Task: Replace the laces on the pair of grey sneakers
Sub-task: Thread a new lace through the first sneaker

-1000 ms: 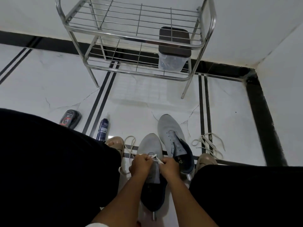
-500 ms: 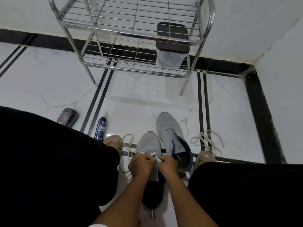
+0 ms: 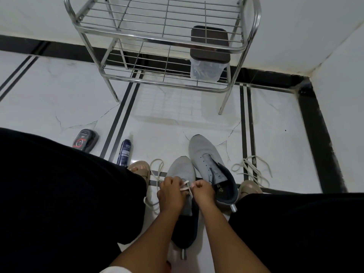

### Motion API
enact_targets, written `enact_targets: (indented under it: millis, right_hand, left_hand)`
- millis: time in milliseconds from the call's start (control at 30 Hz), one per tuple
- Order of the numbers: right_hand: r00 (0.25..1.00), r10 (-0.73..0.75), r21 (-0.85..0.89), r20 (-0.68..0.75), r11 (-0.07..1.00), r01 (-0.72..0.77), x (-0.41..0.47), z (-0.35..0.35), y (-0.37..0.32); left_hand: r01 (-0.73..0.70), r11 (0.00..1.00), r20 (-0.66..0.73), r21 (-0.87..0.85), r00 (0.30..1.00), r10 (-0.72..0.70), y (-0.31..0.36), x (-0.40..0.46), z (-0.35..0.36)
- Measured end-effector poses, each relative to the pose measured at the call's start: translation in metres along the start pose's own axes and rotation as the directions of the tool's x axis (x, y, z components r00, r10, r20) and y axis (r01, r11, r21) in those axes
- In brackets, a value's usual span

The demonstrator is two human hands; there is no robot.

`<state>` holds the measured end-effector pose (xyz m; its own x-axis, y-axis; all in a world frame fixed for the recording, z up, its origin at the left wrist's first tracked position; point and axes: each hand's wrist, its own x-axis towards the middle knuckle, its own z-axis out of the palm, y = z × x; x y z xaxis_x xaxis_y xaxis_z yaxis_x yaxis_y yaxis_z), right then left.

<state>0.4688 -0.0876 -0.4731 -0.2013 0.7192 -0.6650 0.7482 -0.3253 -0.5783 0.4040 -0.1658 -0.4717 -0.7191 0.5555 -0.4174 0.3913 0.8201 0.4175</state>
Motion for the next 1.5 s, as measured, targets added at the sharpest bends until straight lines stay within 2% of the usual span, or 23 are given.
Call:
enact_targets:
  millis: [133, 200, 267, 300, 367, 400, 433, 467, 500, 567, 633, 667, 733, 800, 867, 933, 1000, 1067, 1133, 1200, 1267, 1367, 1500]
  right_hand:
    - [0.992, 0.063, 0.063, -0.113, 0.996, -0.056, -0.005, -0.009, -0.016]
    - [0.975, 0.115, 0.294, -0.190, 0.954, -0.056, -0.003, -0.031, -0.038]
    - [0.951, 0.160, 0.563, -0.266, 0.826, 0.019, -0.006, -0.068, -0.071]
    - [0.884, 0.180, 0.626, -0.432, 0.765, 0.150, -0.010, -0.092, -0.089]
    - [0.562, 0.126, 0.458, -0.817, 0.734, 0.501, -0.027, -0.132, -0.119]
    - [0.432, 0.048, 0.322, -0.901, 0.741, 0.589, -0.029, -0.140, -0.126]
    - [0.420, -0.038, 0.254, -0.907, 0.745, 0.616, -0.037, -0.138, -0.131]
    - [0.461, -0.168, 0.165, -0.871, 0.786, 0.596, -0.037, -0.129, -0.127]
    - [0.579, -0.302, 0.053, -0.757, 0.855, 0.516, -0.035, -0.114, -0.118]
    - [0.841, -0.444, -0.291, -0.310, 0.886, 0.361, -0.021, -0.075, -0.084]
    - [0.926, -0.370, -0.536, 0.078, 0.767, 0.352, -0.015, -0.037, -0.047]
    - [0.927, -0.341, -0.590, 0.156, 0.720, 0.364, -0.015, -0.023, -0.033]
    - [0.933, -0.312, -0.630, 0.182, 0.691, 0.354, -0.017, -0.009, -0.016]
    - [0.952, -0.271, -0.605, 0.141, 0.737, 0.300, -0.018, -0.009, -0.011]
    - [0.973, -0.229, -0.559, -0.035, 0.811, 0.171, -0.017, -0.018, -0.011]
    - [0.935, -0.207, -0.467, -0.287, 0.883, 0.052, -0.023, -0.031, -0.013]
    - [0.892, -0.213, -0.418, -0.399, 0.908, 0.030, -0.027, -0.039, -0.012]
    - [0.885, -0.248, -0.467, -0.395, 0.883, 0.039, -0.030, -0.038, -0.013]
    - [0.874, -0.377, -0.600, -0.308, 0.790, 0.129, -0.031, -0.033, -0.018]
    - [0.857, -0.506, -0.704, -0.096, 0.643, 0.301, -0.029, -0.025, -0.025]
    - [0.858, -0.501, -0.710, 0.110, 0.565, 0.420, -0.023, -0.015, -0.024]
    - [0.904, -0.384, -0.686, 0.189, 0.607, 0.401, -0.014, -0.005, -0.010]
    - [0.962, -0.270, -0.552, -0.044, 0.809, 0.202, -0.015, -0.008, -0.004]
  left_hand:
    - [0.173, 0.985, -0.120, 0.012, 0.978, -0.170, -0.008, -0.013, 0.002]
    - [0.213, 0.977, -0.134, 0.001, 0.968, -0.211, -0.012, -0.015, 0.000]
    - [0.227, 0.974, -0.108, -0.015, 0.968, -0.227, -0.015, -0.015, -0.004]
    - [0.234, 0.971, -0.081, -0.041, 0.968, -0.236, -0.015, -0.014, -0.005]
    - [0.249, 0.965, 0.002, -0.081, 0.968, -0.249, -0.016, -0.014, -0.008]
    - [0.245, 0.967, 0.042, -0.074, 0.969, -0.243, -0.016, -0.014, -0.009]
    - [0.231, 0.971, 0.070, -0.056, 0.971, -0.227, -0.016, -0.014, -0.010]
    - [0.215, 0.976, 0.086, -0.042, 0.974, -0.211, -0.016, -0.014, -0.010]
    - [0.205, 0.978, 0.091, -0.036, 0.975, -0.201, -0.016, -0.013, -0.010]
    - [0.202, 0.979, 0.097, -0.035, 0.975, -0.198, -0.014, -0.012, -0.011]
    - [0.202, 0.979, 0.096, -0.031, 0.975, -0.199, -0.015, -0.011, -0.011]
    - [0.202, 0.979, 0.096, -0.023, 0.975, -0.199, -0.015, -0.011, -0.010]
    - [0.207, 0.978, 0.094, -0.013, 0.974, -0.205, -0.015, -0.011, -0.010]
    - [0.222, 0.975, 0.087, -0.018, 0.972, -0.220, -0.015, -0.010, -0.010]
    - [0.252, 0.967, 0.067, -0.030, 0.966, -0.249, -0.014, -0.008, -0.011]
    - [0.283, 0.959, 0.051, -0.024, 0.958, -0.282, -0.015, -0.007, -0.013]
    - [0.295, 0.955, 0.038, -0.022, 0.955, -0.294, -0.015, -0.009, -0.015]
    - [0.289, 0.954, 0.015, -0.073, 0.957, -0.289, -0.015, -0.011, -0.016]
    - [0.272, 0.953, -0.021, -0.137, 0.961, -0.277, -0.018, -0.010, -0.016]
    - [0.259, 0.957, -0.018, -0.131, 0.965, -0.263, -0.022, -0.006, -0.014]
    - [0.266, 0.958, 0.015, -0.106, 0.964, -0.266, -0.026, -0.002, -0.012]
    - [0.279, 0.955, 0.048, -0.098, 0.960, -0.276, -0.025, 0.001, -0.013]
    - [0.302, 0.952, 0.067, -0.045, 0.952, -0.299, -0.022, 0.007, -0.016]
